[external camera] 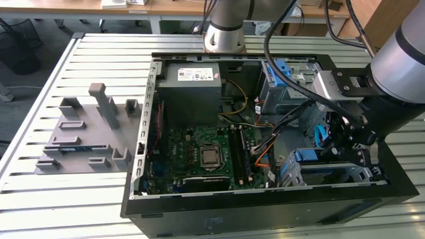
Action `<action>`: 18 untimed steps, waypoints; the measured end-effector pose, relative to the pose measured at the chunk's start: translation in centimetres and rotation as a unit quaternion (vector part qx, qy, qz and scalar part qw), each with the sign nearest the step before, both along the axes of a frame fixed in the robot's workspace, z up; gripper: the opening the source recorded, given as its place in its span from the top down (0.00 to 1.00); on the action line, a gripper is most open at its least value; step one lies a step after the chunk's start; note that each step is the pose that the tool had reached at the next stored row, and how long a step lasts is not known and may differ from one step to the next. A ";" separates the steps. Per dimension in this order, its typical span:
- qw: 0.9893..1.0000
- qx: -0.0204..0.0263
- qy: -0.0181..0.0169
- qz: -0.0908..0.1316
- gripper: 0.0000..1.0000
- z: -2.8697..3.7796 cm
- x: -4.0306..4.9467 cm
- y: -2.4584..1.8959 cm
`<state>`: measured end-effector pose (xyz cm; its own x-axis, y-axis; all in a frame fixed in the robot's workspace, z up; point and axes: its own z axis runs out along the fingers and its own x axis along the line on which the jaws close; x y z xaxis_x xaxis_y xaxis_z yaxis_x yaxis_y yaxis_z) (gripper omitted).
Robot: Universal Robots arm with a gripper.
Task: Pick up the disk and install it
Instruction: 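Insert the second disk wire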
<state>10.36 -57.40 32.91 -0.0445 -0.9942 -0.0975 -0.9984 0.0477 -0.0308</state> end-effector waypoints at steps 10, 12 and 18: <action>1.000 0.000 0.000 0.000 0.76 0.27 0.00 0.00; 1.000 0.000 0.000 0.000 0.76 0.45 0.00 0.00; 1.000 0.000 0.000 0.000 0.76 1.14 0.00 0.00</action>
